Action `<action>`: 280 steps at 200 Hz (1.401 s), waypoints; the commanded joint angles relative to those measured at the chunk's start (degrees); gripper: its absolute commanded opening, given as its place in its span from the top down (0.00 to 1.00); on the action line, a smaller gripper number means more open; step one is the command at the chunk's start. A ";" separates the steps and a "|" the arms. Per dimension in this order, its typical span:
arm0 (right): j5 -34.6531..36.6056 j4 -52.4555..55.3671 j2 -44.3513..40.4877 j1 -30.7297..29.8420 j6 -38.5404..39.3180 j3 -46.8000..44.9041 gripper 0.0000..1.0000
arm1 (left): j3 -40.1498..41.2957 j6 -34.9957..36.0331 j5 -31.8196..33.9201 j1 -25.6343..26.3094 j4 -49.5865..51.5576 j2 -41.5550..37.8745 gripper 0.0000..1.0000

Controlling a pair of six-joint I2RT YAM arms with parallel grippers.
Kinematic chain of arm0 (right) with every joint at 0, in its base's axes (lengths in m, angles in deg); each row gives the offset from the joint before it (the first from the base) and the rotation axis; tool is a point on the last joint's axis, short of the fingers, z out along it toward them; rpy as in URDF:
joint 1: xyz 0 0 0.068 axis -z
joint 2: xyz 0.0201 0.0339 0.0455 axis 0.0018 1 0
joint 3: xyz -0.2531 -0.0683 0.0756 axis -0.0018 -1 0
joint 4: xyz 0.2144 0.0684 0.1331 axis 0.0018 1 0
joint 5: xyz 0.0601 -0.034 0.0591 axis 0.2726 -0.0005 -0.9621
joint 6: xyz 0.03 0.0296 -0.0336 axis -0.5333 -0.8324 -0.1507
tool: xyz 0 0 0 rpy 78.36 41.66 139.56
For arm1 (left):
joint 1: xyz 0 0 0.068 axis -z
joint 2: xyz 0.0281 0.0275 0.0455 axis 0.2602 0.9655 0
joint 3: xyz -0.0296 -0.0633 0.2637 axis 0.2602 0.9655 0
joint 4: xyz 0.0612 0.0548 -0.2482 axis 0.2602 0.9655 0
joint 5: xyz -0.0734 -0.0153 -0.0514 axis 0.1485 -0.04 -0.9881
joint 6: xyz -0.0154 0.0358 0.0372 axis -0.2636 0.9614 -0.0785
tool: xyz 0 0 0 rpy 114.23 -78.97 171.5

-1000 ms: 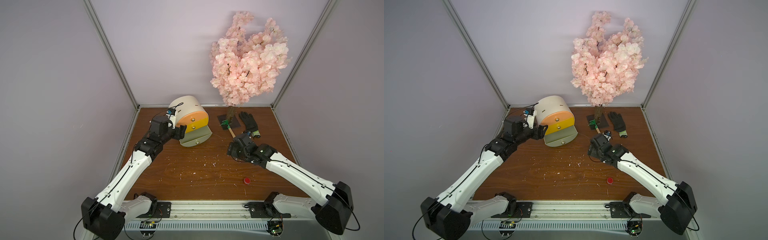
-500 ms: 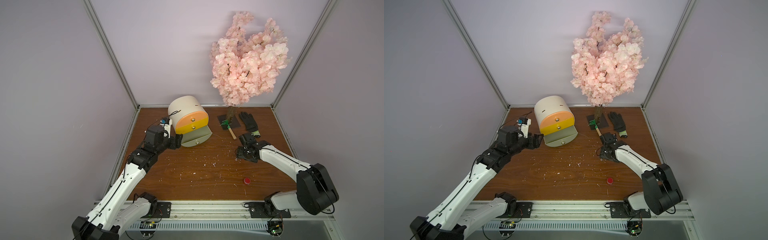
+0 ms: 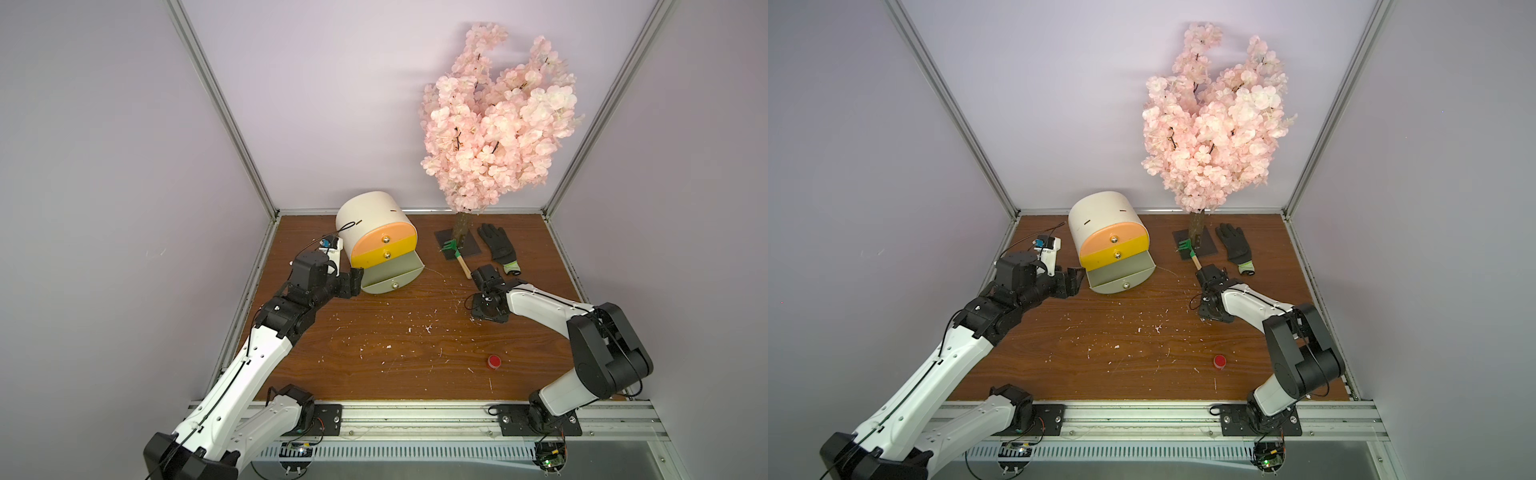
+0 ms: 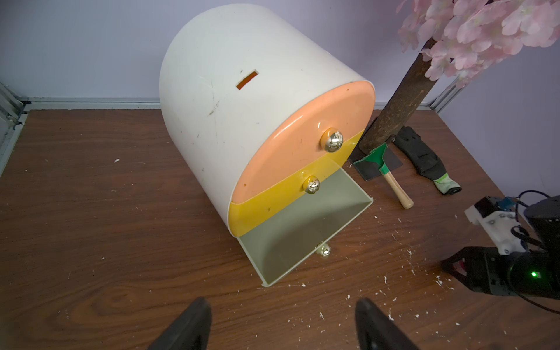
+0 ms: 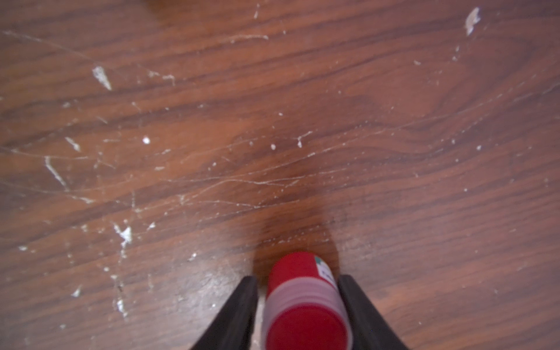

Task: Put the paint cans in the drawer according to color
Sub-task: Pick up the paint can at the center of the board, then place the paint can in the drawer.

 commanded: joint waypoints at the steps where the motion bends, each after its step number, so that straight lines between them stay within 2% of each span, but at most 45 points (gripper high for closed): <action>1: 1.17 0.78 -2.72 0.18 0.61 1.99 0.56 | 0.36 1.00 1.44 -0.43 0.48 -0.01 0.22; 60: -0.26 2.46 -3.84 -2.44 3.14 7.53 0.70 | 1.73 0.86 2.08 -0.43 -0.59 1.31 0.21; 102: 0.55 3.43 -1.38 -9.54 5.14 19.53 0.74 | 2.83 -1.26 4.29 -1.12 -0.02 0.27 0.21; 143: 0.97 3.23 7.74 -16.05 7.84 34.93 0.74 | 3.87 -3.36 2.27 -1.66 -0.46 -1.34 0.21; 189: 0.30 1.25 18.99 -19.17 8.39 47.01 0.74 | 2.50 -2.30 3.03 -1.66 1.39 -2.99 0.21; 230: 0.54 1.76 26.43 -21.14 8.04 53.58 0.74 | 1.67 -1.28 4.36 -1.66 2.85 -3.76 0.21; 280: 1.43 -0.19 30.38 -22.06 6.81 54.15 0.68 | 1.65 -1.20 4.55 -1.66 2.75 -3.70 0.21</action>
